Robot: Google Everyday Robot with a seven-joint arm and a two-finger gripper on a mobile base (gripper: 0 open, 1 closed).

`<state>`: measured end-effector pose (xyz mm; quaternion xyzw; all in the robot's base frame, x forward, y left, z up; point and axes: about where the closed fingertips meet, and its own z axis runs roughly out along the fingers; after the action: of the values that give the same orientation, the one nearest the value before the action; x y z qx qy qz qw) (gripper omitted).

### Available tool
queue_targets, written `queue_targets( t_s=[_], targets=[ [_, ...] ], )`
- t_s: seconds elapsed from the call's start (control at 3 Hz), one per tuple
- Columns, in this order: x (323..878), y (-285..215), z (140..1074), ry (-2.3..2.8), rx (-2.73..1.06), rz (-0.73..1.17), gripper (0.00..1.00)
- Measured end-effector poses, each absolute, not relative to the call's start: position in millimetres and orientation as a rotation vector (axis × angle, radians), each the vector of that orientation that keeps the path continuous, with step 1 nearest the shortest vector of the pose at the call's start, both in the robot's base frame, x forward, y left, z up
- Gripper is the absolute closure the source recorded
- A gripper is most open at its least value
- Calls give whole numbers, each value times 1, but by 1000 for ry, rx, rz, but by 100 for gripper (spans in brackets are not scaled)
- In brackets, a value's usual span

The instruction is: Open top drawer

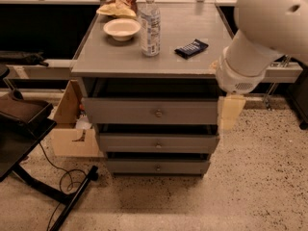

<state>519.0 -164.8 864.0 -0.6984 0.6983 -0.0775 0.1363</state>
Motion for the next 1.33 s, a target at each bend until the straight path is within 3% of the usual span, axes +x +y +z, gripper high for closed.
queue_targets(
  t_s=[1.33],
  targets=[
    [602,-161,723,1941,-2006,-221,0]
  ],
)
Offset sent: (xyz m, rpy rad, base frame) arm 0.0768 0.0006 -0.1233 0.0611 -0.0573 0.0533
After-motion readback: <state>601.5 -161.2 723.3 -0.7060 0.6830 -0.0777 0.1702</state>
